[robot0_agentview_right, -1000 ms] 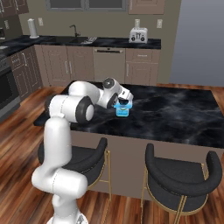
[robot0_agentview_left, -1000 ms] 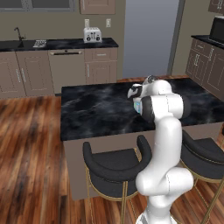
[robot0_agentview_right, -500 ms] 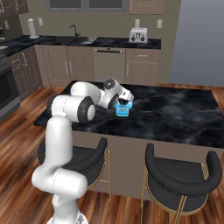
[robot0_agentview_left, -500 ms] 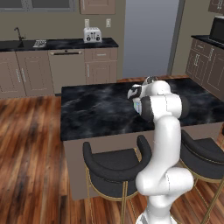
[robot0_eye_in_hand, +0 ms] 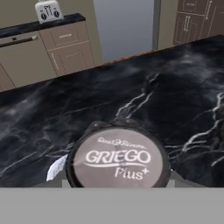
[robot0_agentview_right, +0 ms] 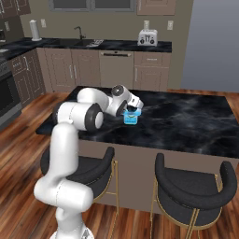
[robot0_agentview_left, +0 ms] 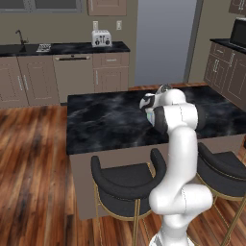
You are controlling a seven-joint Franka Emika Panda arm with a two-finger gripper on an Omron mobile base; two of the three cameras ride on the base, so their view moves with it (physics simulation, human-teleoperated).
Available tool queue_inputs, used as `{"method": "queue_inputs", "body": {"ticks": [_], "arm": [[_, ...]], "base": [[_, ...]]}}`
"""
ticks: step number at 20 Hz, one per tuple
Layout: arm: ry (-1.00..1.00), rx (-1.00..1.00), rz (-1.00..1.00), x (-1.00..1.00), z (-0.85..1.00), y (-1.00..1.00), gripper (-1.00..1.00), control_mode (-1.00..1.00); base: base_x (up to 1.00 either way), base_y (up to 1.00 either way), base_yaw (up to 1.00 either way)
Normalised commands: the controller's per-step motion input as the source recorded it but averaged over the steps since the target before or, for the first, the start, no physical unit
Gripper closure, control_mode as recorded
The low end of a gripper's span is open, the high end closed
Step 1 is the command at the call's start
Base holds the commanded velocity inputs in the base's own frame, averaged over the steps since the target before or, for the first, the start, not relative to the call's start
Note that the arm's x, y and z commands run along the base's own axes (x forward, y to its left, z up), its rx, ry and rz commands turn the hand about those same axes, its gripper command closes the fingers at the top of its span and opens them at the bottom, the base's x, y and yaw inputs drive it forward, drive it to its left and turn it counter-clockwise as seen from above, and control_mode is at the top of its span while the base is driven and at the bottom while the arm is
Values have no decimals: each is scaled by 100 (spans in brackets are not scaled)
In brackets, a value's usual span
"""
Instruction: Stack the yogurt containers by placing the smaller containers on top of the larger containers.
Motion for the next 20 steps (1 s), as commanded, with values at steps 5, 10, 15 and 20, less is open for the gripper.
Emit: {"method": "queue_inputs", "body": {"ticks": [5, 10, 15, 20], "arm": [[0, 0, 0, 17, -5, 0, 100, -100], [0, 0, 0, 7, -1, 0, 100, -100], [-1, 0, 0, 0, 0, -3, -100, -100], [-3, 0, 0, 0, 0, -8, -100, -100]], "base": [[0, 0, 0], [0, 0, 0], [0, 0, 0], [0, 0, 0]]}}
